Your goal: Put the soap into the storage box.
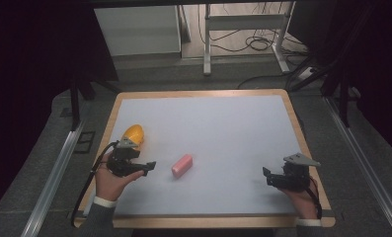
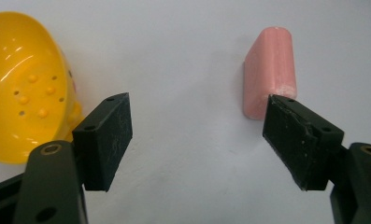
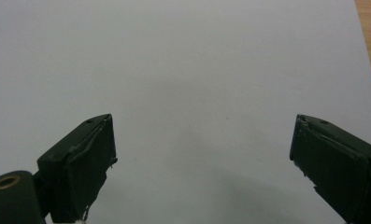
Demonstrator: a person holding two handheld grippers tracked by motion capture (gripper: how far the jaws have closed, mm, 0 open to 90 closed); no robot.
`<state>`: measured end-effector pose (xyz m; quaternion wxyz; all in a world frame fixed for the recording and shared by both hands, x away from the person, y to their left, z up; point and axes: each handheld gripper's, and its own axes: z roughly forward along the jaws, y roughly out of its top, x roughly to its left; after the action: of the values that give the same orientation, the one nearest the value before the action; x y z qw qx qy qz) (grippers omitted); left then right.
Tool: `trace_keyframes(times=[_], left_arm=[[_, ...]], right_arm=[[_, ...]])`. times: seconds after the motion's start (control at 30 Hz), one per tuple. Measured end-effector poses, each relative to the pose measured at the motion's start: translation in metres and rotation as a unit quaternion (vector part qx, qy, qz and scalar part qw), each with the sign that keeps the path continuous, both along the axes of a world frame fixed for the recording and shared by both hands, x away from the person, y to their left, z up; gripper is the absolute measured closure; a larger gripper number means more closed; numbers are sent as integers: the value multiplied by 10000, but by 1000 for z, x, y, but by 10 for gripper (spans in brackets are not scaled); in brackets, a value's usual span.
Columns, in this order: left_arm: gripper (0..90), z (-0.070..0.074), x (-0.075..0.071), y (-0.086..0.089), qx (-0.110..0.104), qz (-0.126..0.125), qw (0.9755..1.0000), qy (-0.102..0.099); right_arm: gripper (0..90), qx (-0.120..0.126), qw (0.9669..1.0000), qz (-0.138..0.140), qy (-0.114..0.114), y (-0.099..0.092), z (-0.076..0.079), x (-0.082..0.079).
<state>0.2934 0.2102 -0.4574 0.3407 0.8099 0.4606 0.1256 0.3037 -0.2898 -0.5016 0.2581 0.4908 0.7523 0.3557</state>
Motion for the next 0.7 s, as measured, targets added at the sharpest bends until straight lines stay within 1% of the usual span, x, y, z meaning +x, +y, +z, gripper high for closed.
trace_keyframes(times=[0.2, 0.3, 0.37, 0.43, 0.57, 0.63, 0.7], left_arm=[[241, 0, 3, -9, 78, -110, 9999, 20], [240, -1, 4, -11, 49, -141, 9999, 33], [238, -2, 5, -14, 124, -158, 9998, 69], [237, -2, 5, -15, 123, -184, 9997, 70], [236, -3, 6, -20, 185, -236, 9995, 92], [236, -3, 8, -25, 238, -273, 9993, 112], [236, -4, 9, -29, 244, -316, 9991, 104]], right_arm=[[68, -21, 10000, 5, 15, 0, -2, 1], [68, -17, 10000, 2, 29, 0, -2, 1], [68, -30, 10000, -3, 41, 0, -2, 1], [68, -32, 10000, -4, 42, 0, -2, 1], [68, -47, 10000, -1, 50, 0, -3, 1], [68, -64, 10000, -10, 53, 0, -4, 2], [68, -56, 10000, -35, 63, 0, -4, 2]])
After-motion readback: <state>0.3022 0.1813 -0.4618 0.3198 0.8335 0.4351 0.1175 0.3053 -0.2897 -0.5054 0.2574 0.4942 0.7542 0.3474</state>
